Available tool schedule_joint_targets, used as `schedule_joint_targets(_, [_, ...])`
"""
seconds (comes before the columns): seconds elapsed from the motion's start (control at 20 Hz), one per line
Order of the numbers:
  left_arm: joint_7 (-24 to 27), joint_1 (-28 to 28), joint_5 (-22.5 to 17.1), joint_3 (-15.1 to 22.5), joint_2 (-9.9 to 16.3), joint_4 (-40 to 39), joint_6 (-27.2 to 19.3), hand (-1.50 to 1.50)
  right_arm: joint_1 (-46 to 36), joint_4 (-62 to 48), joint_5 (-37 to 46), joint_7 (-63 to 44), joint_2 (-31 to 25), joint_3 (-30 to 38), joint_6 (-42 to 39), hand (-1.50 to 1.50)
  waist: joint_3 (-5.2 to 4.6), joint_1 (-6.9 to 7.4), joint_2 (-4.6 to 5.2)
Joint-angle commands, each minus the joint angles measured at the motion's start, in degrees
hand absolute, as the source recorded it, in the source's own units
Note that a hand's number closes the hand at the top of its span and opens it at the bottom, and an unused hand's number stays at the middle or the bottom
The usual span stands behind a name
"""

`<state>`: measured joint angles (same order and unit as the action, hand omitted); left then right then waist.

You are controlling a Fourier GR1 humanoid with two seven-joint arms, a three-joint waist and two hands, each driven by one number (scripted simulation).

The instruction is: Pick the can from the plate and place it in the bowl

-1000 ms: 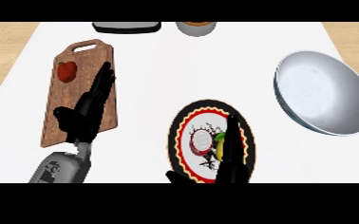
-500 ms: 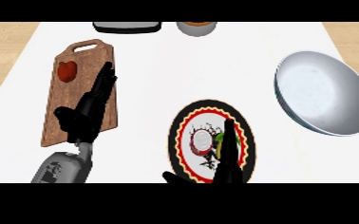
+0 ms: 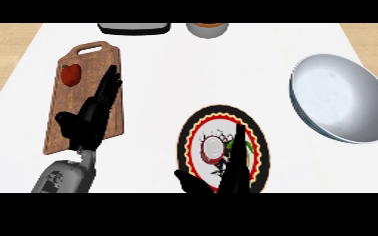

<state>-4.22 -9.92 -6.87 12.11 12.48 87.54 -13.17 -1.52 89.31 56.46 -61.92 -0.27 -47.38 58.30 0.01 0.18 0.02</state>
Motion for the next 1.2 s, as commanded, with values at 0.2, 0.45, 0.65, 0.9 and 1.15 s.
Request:
schedule_joint_targets(0.2, [1.58, 1.34, 0.76, -1.32, -0.48, -0.25, 1.31, 0.0, -1.05, -7.32, 0.27, -7.6, 0.25, 3.04, -0.82, -1.5, -0.02, -0.13, 0.0])
schedule_joint_targets(0.45, [1.54, 1.4, 1.86, -1.27, -2.02, -0.39, 2.09, 0.0, -5.93, -10.49, -3.26, -8.58, 0.26, 0.16, 2.98, -1.5, 0.0, 0.05, 0.0])
schedule_joint_targets(0.65, [-1.13, -0.23, 2.68, -1.81, -1.76, 1.32, 1.81, 0.0, -10.61, -14.34, -7.81, -3.15, 0.26, -1.56, -2.89, 1.5, 0.01, 0.35, 0.04])
schedule_joint_targets(0.9, [-1.03, 3.81, 4.12, 0.2, -3.68, 4.0, 0.93, 0.0, -10.0, -14.99, -8.06, -0.09, 0.24, -2.69, -6.56, 1.5, 0.0, 0.24, -0.11])
schedule_joint_targets(1.15, [1.96, 2.67, 2.93, -3.89, -2.52, -0.38, 4.7, 0.0, -16.8, -21.51, -14.06, -0.63, 0.23, -6.7, 3.26, 1.5, 0.01, 0.38, 0.03])
